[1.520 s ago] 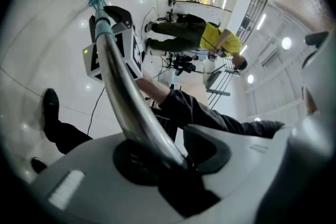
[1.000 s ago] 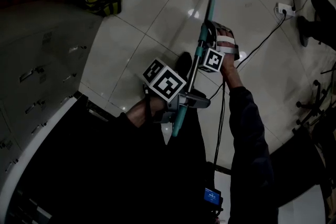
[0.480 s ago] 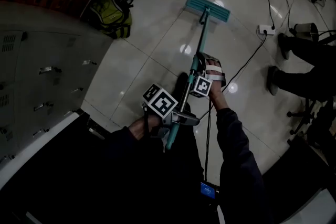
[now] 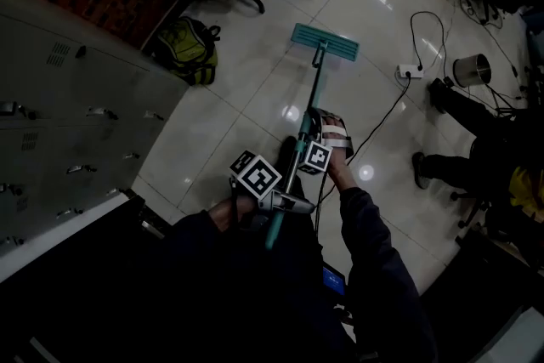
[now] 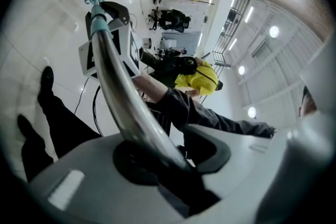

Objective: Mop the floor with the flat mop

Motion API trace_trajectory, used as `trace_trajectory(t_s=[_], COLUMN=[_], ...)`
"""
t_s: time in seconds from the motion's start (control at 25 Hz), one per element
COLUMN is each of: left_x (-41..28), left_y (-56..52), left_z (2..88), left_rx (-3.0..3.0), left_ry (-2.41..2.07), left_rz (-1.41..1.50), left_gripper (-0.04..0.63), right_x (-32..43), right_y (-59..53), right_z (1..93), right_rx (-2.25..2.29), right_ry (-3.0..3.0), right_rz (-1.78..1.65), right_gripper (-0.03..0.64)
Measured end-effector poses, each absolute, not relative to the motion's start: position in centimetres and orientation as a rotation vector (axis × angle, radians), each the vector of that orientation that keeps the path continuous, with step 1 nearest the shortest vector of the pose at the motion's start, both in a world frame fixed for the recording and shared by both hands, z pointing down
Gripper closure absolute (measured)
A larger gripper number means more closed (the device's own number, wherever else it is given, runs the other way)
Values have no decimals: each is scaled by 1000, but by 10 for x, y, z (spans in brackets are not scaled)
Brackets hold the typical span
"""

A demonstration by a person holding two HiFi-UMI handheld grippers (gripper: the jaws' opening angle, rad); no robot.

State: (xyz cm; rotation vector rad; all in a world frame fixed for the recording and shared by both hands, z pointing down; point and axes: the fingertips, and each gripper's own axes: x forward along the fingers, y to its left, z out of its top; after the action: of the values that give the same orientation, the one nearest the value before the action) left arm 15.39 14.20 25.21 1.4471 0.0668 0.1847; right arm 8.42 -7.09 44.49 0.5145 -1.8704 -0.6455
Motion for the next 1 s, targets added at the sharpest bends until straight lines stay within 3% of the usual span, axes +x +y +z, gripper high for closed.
trace_trajectory(t_s=[1.0], left_x=[140], left_y=[168], left_z=[220], left_rx=[1504], left_ry=[79], left_rz=[213], left_gripper=[437], right_x=[73], right_y=[-55], right_z=[401], right_rx=[549], right_ry=[-1851], right_rz=[-712], right_gripper=[476])
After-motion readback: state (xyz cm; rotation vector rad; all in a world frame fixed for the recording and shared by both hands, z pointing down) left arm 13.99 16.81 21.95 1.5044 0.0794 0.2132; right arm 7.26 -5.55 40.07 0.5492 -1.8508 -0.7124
